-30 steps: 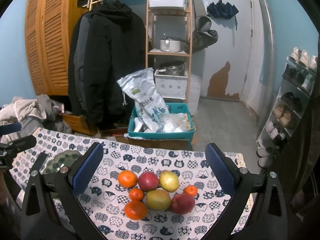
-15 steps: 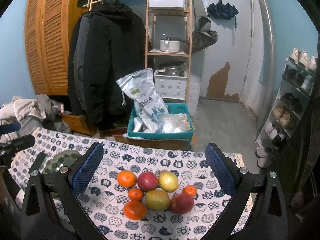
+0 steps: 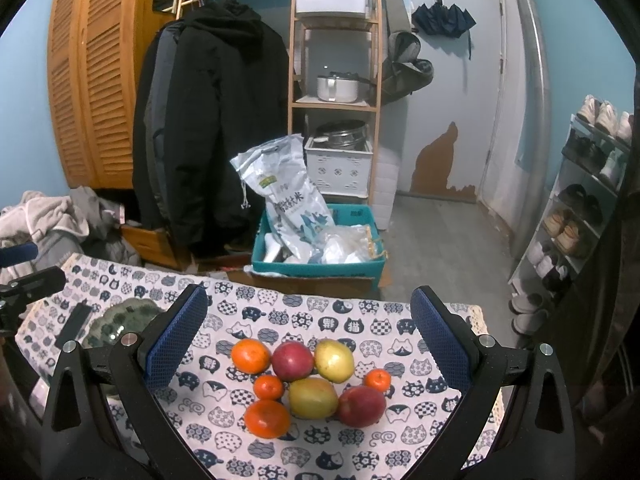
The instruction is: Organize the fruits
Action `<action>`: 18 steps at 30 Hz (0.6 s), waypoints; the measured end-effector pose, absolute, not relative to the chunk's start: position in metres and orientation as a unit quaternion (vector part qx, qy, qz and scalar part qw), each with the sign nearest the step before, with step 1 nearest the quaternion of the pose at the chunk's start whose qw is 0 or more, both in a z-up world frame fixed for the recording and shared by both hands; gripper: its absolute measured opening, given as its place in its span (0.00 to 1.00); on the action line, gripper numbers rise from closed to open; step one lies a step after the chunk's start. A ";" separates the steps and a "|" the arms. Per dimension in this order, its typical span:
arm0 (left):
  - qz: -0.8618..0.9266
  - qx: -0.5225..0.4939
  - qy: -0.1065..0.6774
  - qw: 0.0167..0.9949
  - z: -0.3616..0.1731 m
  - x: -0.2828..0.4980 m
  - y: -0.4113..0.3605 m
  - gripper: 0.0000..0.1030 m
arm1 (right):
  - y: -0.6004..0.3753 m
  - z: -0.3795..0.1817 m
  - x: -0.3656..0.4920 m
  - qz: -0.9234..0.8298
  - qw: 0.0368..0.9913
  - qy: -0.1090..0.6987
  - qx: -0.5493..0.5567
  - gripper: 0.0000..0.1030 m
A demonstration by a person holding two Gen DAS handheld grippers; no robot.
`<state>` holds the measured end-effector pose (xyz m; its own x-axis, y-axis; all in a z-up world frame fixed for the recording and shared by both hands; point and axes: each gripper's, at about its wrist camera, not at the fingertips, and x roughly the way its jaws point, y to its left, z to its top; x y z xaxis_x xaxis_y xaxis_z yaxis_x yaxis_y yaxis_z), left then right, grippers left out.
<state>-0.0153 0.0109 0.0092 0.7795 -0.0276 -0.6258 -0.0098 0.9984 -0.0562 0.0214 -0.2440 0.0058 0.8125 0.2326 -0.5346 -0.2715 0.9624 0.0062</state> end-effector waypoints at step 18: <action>-0.004 -0.028 0.332 0.943 0.009 -0.016 0.010 0.99 | -0.242 0.005 0.021 0.132 0.951 0.277 -0.037 0.97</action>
